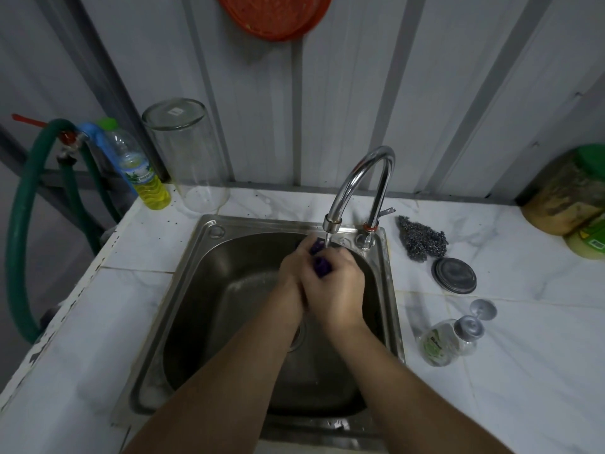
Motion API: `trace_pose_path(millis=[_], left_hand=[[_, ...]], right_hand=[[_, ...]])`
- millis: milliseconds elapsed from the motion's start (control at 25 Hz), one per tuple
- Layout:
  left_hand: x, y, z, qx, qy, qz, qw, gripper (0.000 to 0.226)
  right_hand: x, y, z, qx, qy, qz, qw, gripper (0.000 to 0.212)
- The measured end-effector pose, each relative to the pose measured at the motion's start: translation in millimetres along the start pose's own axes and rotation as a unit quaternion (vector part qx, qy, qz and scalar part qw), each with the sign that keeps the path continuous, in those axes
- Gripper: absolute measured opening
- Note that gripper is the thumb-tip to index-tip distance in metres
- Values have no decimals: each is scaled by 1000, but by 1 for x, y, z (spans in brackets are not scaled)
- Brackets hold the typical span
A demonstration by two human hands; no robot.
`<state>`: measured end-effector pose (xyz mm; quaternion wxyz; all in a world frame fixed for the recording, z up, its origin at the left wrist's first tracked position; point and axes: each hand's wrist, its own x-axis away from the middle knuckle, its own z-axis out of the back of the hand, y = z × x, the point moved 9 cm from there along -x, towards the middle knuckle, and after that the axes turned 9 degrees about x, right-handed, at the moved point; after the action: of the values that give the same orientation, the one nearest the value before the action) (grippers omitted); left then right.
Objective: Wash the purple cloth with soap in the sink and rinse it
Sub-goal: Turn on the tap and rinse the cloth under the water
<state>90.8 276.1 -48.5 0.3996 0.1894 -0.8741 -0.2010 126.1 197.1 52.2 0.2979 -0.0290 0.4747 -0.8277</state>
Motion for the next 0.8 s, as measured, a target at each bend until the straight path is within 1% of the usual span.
trace_pose_path(millis=[40, 80, 160, 200, 240, 280, 360, 440, 480, 520, 600, 640, 720, 800], left_hand=[[2, -4, 2, -7, 9, 1, 1000, 30], [7, -5, 3, -27, 22, -6, 999, 26], [9, -5, 7, -80, 47, -28, 995, 22], [9, -3, 9, -109, 58, -38, 992, 21], [11, -4, 11, -130, 67, -41, 988, 20], [14, -4, 11, -134, 73, -42, 987, 20], [14, 8, 5, -129, 101, -54, 985, 21], [13, 17, 7, -106, 129, -53, 985, 23], [15, 22, 10, -115, 123, -64, 984, 23], [14, 28, 13, -141, 107, -84, 981, 21], [12, 27, 12, -204, 4, -125, 971, 21], [15, 25, 9, -215, -30, -132, 967, 23], [11, 32, 1, -178, -21, -128, 975, 26], [8, 24, -9, -100, 4, -60, 993, 26]], right_hand=[[-11, 10, -2, -3, -4, -33, 999, 32], [-24, 25, -6, -20, -13, -88, 996, 29], [-40, 64, -15, -71, -48, -223, 971, 24], [-45, 78, -19, -78, -70, -273, 956, 23], [-46, 87, -22, -69, -82, -299, 948, 24], [-44, 88, -21, -63, -74, -304, 948, 26], [-33, 77, -13, -75, -26, -263, 962, 34], [-10, 50, -9, -94, -11, -175, 980, 35], [1, 35, -7, -81, -12, -125, 989, 36], [10, 20, -4, -48, -8, -71, 996, 38], [17, -6, 0, 41, 10, 22, 999, 36], [15, -12, 1, 70, 14, 40, 997, 36], [3, -13, -1, 76, 5, 22, 997, 38], [-16, 0, -4, 54, -3, -36, 998, 43]])
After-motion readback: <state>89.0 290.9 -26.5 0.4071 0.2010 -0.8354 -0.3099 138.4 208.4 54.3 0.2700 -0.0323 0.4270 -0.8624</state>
